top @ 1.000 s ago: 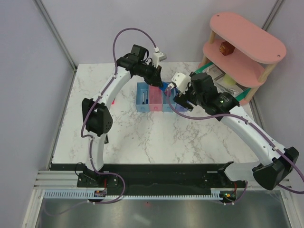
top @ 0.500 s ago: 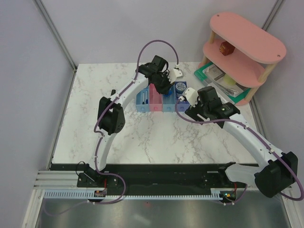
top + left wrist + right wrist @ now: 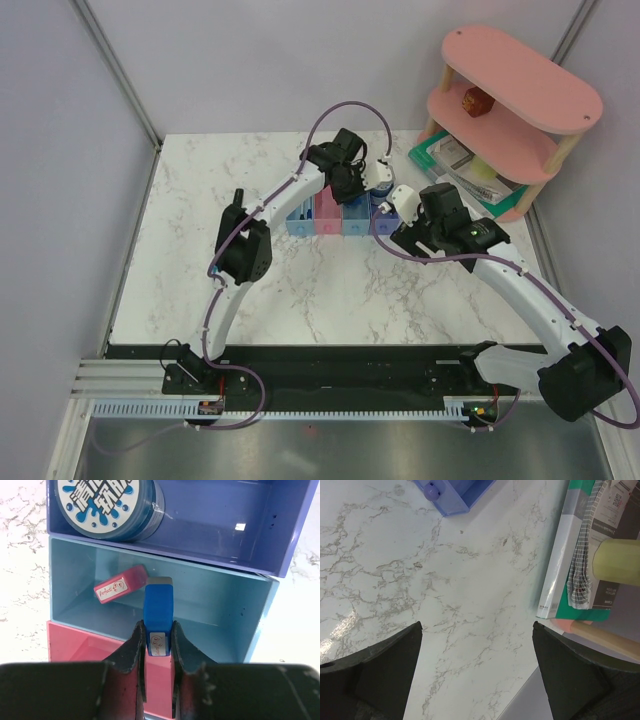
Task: Sort the stationery into containers
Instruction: Place the stationery in the storage box.
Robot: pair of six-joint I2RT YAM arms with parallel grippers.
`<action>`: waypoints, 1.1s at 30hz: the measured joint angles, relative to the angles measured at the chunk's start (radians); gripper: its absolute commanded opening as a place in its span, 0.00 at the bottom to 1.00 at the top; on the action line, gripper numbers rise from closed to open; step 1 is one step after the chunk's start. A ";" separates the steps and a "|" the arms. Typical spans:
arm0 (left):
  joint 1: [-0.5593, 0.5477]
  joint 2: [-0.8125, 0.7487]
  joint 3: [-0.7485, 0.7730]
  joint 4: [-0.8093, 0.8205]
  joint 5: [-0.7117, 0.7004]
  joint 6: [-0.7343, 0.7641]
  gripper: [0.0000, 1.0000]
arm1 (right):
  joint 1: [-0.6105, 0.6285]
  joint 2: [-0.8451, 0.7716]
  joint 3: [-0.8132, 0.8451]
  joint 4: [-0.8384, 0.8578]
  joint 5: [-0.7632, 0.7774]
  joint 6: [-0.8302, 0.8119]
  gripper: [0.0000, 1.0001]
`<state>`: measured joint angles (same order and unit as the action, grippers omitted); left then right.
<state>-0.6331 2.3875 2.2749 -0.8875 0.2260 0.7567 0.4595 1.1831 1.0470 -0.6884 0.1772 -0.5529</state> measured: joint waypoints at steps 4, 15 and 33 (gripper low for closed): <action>-0.017 0.009 0.000 -0.001 -0.024 0.024 0.02 | 0.000 0.000 0.000 -0.002 -0.005 0.002 0.98; -0.042 0.029 -0.002 -0.001 -0.048 0.056 0.48 | -0.002 -0.005 0.001 -0.003 -0.022 0.007 0.98; -0.042 0.027 0.006 0.010 -0.068 0.021 0.60 | -0.002 -0.013 0.008 -0.007 -0.024 0.011 0.98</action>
<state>-0.6746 2.4142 2.2807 -0.8780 0.1585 0.7773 0.4576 1.1698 1.0554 -0.6952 0.1535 -0.5423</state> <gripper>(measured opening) 0.584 0.982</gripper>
